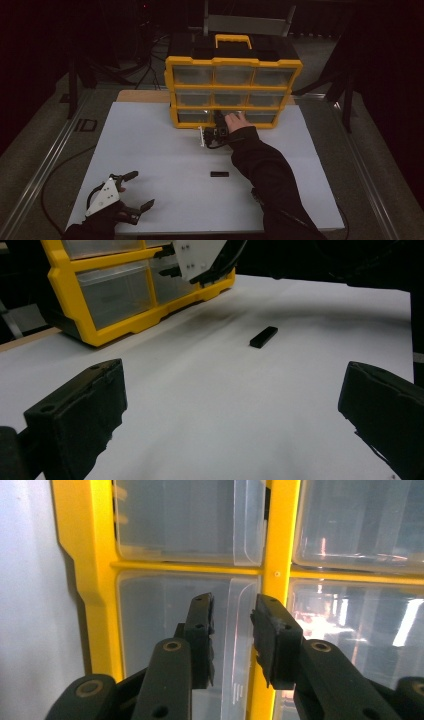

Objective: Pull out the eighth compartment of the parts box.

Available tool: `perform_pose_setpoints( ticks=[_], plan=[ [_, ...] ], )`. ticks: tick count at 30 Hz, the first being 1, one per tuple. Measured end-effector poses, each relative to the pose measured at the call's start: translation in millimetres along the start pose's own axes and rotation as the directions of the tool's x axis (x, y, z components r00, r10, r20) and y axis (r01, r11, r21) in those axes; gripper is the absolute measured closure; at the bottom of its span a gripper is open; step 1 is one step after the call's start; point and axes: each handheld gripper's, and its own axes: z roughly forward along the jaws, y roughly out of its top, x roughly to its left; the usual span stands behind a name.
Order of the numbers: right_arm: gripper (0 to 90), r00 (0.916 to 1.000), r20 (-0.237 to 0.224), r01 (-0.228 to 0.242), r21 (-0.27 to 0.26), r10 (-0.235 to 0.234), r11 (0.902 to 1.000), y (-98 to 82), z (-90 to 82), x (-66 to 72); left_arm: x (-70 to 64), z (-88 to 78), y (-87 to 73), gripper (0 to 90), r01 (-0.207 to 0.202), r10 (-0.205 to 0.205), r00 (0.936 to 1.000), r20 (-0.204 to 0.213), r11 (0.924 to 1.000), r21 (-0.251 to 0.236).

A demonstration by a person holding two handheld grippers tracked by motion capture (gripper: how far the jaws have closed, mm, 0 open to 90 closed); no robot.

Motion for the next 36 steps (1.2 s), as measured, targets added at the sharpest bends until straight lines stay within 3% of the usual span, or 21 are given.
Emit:
perform_pose_setpoints(
  ticks=[5, 10, 14, 28, 36],
  plan=[
    [72.8, 0.9999, 0.012, 0.000, 0.021, 0.000, 0.9998, 3.0, 0.4, -0.4, -0.4, 0.9, -0.2, 0.0, -0.005, 0.005, 1.0000, 0.002, 1.0000, 0.006],
    [77.5, 0.9971, 0.074, 0.013, 0.041, -0.016, 0.9991, 6.0, 1.6, 5.0, -0.4, 0.6, -0.2, 0.0, -0.003, 0.003, 1.0000, 0.002, 1.0000, 0.004],
    [78.1, 0.9964, 0.085, -0.001, 0.045, -0.003, 0.9990, 6.9, 1.9, 7.0, -0.8, 0.9, -0.2, 0.0, -0.006, 0.006, 1.0000, 0.002, 1.0000, 0.006],
    [78.1, 1.0000, 0.003, 0.006, 0.023, -0.006, 0.9997, 5.5, -8.9, -3.9, -0.4, 1.1, -0.3, 0.0, -0.010, 0.010, 0.9999, -0.002, 0.9999, 0.010],
    [78.0, 1.0000, -0.002, -0.004, 0.008, 0.004, 1.0000, 4.3, -16.8, -2.5, -0.6, 1.2, -0.4, 0.0, -0.013, 0.013, 0.9999, -0.002, 0.9998, 0.013]
  ],
)
